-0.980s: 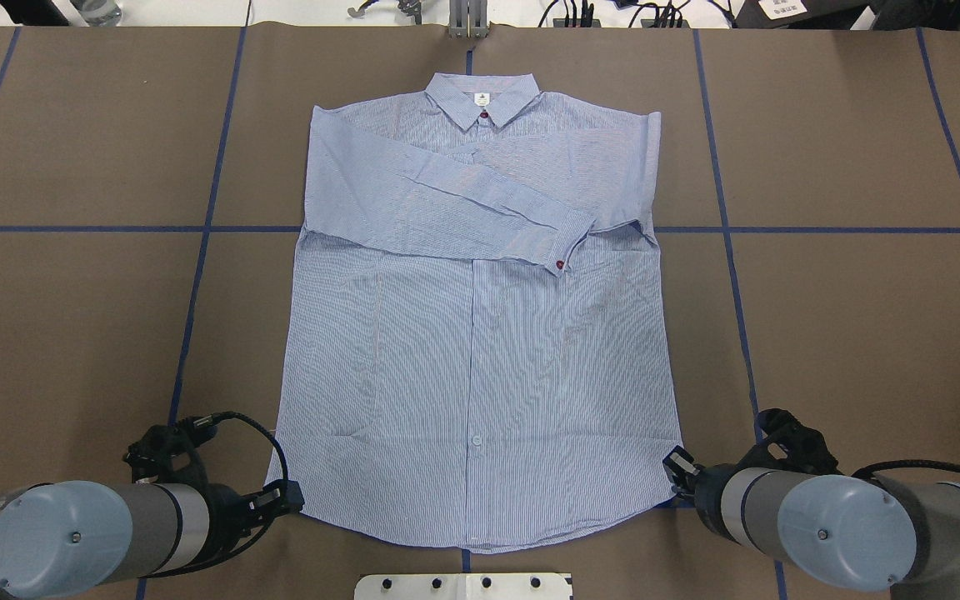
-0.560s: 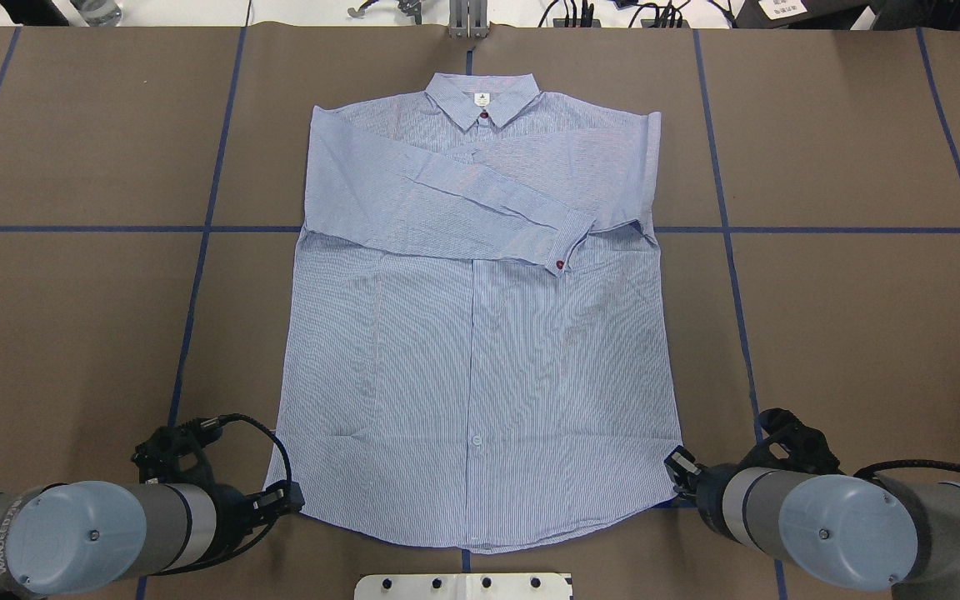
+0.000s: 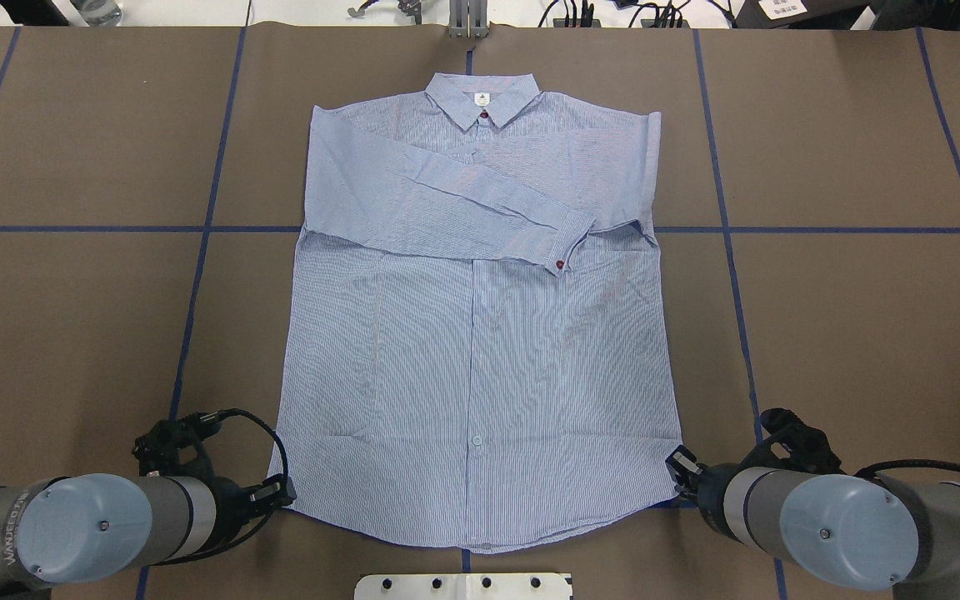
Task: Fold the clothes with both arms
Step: 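Grasp both hem corners with the left and right grippers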
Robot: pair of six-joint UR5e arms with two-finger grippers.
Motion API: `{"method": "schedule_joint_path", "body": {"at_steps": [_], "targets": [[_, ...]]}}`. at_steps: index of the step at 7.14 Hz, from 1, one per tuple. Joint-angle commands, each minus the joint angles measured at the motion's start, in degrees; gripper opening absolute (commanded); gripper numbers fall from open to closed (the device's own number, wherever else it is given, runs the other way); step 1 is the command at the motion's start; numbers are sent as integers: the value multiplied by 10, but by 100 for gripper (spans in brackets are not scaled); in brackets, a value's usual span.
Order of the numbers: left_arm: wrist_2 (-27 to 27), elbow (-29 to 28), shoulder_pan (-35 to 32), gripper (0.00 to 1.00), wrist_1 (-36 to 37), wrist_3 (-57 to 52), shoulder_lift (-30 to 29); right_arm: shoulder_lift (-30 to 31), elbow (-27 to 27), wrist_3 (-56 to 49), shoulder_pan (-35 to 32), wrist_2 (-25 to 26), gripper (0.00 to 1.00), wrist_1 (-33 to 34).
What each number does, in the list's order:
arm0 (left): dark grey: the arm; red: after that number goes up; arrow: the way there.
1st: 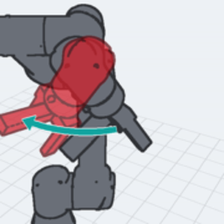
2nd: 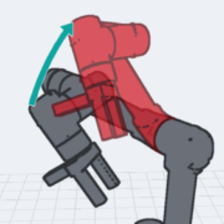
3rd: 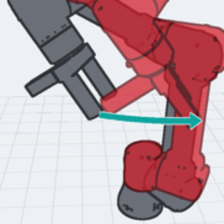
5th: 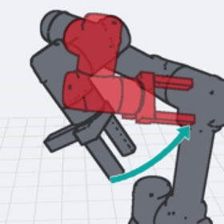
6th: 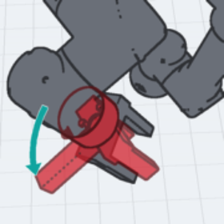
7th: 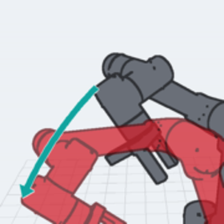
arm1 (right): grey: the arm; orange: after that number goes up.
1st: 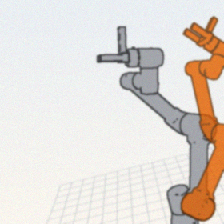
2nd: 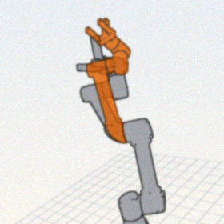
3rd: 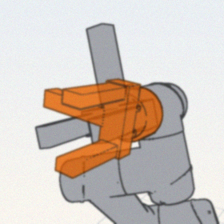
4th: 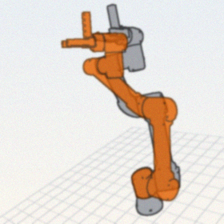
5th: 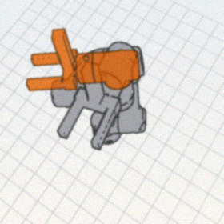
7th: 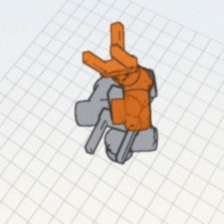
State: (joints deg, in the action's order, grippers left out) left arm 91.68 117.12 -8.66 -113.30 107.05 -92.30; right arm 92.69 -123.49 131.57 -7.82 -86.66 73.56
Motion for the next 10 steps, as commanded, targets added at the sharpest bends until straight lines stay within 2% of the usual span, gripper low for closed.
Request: {"method": "schedule_joint_path", "body": {"at_steps": [1,5,6,7,8,10], "targets": [[0,-2,0,64,0,-6,-2,-1,0,0,0,0,0,0],[-23,-12,0,59,-2,-7,-12,1,0,0,0,0,0,0],[-25,-12,0,49,-2,-7,-13,1,0,0,0,0,0,0],[-25,-11,-1,15,-2,-6,-13,1,0,0,0,0,0,0],[-25,-9,-5,0,-1,-7,-13,1,0,0,0,0,0,0],[-24,0,-7,0,-1,-6,-13,1,0,0,1,0,0,0]]}}
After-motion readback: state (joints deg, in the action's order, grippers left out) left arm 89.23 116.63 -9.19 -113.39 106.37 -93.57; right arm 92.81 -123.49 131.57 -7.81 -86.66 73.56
